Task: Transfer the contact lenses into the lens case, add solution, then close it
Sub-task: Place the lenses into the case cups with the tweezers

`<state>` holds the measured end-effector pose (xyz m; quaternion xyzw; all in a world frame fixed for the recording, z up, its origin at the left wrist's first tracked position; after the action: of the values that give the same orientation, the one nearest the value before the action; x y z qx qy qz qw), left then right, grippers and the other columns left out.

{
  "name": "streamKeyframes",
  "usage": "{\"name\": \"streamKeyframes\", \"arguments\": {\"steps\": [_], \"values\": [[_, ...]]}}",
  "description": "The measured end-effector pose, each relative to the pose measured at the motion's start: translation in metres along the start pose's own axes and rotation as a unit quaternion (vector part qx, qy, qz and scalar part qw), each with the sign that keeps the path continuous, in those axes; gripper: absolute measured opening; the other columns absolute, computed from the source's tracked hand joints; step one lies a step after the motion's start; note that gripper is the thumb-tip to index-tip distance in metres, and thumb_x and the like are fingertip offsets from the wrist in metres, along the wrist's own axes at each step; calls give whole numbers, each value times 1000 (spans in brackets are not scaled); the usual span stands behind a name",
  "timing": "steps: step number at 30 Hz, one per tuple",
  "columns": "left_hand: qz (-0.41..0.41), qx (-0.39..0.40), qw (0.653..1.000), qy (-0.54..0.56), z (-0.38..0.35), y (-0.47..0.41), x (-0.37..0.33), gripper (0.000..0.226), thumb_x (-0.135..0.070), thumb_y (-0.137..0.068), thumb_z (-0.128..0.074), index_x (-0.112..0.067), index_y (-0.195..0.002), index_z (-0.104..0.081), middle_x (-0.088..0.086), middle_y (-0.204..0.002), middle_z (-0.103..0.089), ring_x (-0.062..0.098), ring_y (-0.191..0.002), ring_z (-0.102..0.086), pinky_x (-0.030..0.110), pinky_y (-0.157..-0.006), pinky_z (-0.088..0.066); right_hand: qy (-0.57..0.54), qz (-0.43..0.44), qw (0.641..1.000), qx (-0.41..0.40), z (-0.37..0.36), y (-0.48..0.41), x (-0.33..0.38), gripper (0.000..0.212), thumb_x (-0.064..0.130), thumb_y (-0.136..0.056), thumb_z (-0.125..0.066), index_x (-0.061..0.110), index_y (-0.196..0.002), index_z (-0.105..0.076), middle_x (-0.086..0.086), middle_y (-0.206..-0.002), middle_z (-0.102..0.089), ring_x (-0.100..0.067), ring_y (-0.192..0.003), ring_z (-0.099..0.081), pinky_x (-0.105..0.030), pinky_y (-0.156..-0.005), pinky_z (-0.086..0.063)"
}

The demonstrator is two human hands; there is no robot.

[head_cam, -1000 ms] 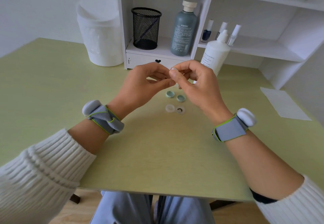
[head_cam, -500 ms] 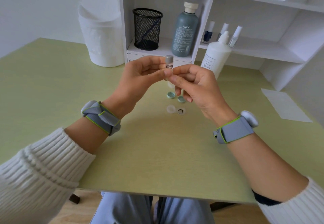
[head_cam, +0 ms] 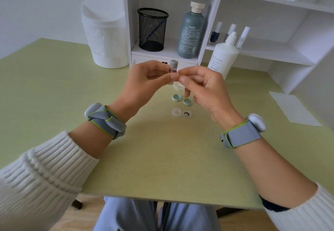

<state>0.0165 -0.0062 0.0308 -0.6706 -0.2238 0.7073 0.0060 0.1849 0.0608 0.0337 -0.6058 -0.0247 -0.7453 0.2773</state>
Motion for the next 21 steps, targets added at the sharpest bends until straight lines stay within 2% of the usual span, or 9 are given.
{"name": "streamKeyframes", "arguments": {"steps": [3,5,7,8,10,13,15,18,21], "values": [[17,-10,999,-26,1,-1,3,22,-12,-80,-82,-4,-96,-71,10,-92,-78,18,-83,-75,30,-80,-61,21,37,997,-57,2,-1,2,8,31,-92,-70,26,-98,-73,15,-82,-73,-10,-59,-59,-11,-49,-41],[19,2,999,-40,0,0,5,21,-14,-78,-84,-8,-93,-71,7,-86,-79,17,-80,-76,26,-75,-60,50,58,995,-65,0,1,4,14,43,-89,-72,30,-94,-74,21,-77,-69,-10,-63,-59,-18,-55,-47],[13,14,999,-43,-3,2,6,19,-14,-77,-85,-12,-89,-70,4,-83,-79,18,-78,-76,23,-72,-58,72,62,993,-68,-3,2,6,23,52,-84,-75,30,-92,-75,15,-85,-73,-11,-68,-62,-26,-61,-54],[9,17,999,-42,-5,3,6,18,-14,-77,-85,-13,-88,-70,4,-82,-79,18,-78,-77,23,-72,-58,77,63,992,-72,-4,3,7,26,54,-82,-77,29,-90,-75,12,-87,-74,-11,-70,-63,-25,-61,-56],[3,24,999,-37,-6,4,7,19,-14,-77,-85,-14,-88,-70,4,-82,-79,19,-79,-77,24,-73,-58,80,68,991,-80,-4,4,8,24,50,-81,-79,27,-86,-74,10,-82,-75,-7,-69,-63,-19,-59,-54],[7,44,999,-25,-7,5,6,21,-14,-78,-84,-12,-93,-70,6,-85,-79,21,-82,-77,26,-76,-60,80,66,991,-78,-1,3,9,21,43,-84,-79,22,-86,-75,8,-82,-76,-12,-73,-67,-27,-71,-56],[15,57,998,-25,-7,4,5,21,-13,-79,-83,-11,-97,-71,6,-86,-79,21,-83,-77,25,-76,-60,69,64,993,-71,-1,2,9,18,40,-86,-78,22,-88,-76,8,-83,-76,-15,-76,-67,-31,-69,-55],[19,60,997,-32,-8,5,5,22,-11,-80,-82,-5,-98,-72,8,-85,-79,21,-82,-77,22,-71,-58,60,61,994,-66,-1,1,9,18,43,-86,-76,25,-89,-76,11,-82,-75,-9,-69,-62,-23,-61,-46],[15,54,998,-33,-8,5,5,21,-10,-78,-83,-4,-95,-73,11,-84,-78,22,-80,-77,24,-71,-59,46,63,994,-80,0,1,9,24,48,-82,-80,25,-86,-75,16,-74,-70,-4,-63,-58,-17,-57,-44]]}}
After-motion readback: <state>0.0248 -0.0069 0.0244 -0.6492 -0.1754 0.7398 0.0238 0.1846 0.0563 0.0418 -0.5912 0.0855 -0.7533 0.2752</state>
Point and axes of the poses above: each hand's wrist, its own y-axis away from the middle knuckle, its own z-axis out of the back of the hand, x = y × z, the point moved 1 cm from there along -y, towards the middle knuckle
